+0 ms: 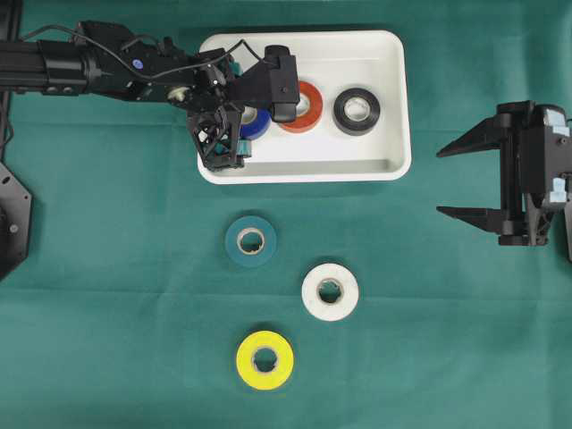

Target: Pick up the tape from a random location and place it into the white case.

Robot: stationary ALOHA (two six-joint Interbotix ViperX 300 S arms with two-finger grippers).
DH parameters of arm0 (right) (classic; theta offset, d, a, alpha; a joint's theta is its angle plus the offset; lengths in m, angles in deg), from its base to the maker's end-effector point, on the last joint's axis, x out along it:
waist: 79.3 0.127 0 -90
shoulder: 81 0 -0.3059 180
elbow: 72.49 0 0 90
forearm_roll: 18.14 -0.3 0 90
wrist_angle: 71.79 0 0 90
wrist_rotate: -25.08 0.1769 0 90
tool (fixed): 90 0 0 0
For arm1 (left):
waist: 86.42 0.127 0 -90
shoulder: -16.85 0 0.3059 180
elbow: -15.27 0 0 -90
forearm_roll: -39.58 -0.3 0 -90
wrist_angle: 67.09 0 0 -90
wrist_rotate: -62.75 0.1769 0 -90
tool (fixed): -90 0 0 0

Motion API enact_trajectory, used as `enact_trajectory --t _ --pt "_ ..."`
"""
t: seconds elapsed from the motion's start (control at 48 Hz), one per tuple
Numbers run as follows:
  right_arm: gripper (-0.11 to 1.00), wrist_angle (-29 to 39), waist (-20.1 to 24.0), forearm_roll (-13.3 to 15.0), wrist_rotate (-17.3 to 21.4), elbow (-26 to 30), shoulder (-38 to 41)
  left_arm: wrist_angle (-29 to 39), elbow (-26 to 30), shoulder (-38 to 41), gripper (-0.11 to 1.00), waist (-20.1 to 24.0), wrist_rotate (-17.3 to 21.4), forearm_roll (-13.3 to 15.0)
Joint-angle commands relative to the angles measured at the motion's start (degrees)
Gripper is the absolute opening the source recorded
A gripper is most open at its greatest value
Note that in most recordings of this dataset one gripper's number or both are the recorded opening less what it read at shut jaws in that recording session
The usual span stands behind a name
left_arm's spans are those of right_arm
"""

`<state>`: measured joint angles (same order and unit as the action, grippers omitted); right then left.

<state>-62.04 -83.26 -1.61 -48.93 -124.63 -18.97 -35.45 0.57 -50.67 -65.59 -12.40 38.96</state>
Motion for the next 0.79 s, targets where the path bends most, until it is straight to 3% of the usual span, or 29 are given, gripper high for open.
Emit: enact_trajectory --t 0.0,0.772 --pt "0.88 -0.18 0.00 -0.09 0.09 1.67 -0.09 0.35 1.23 -2.29 0.80 0.18 0.00 0.09" --pt "0.88 -0.09 0.00 -0.09 0.09 2.55 -0.09 12.39 5.98 -20.83 0.80 -0.18 0.09 -0.26"
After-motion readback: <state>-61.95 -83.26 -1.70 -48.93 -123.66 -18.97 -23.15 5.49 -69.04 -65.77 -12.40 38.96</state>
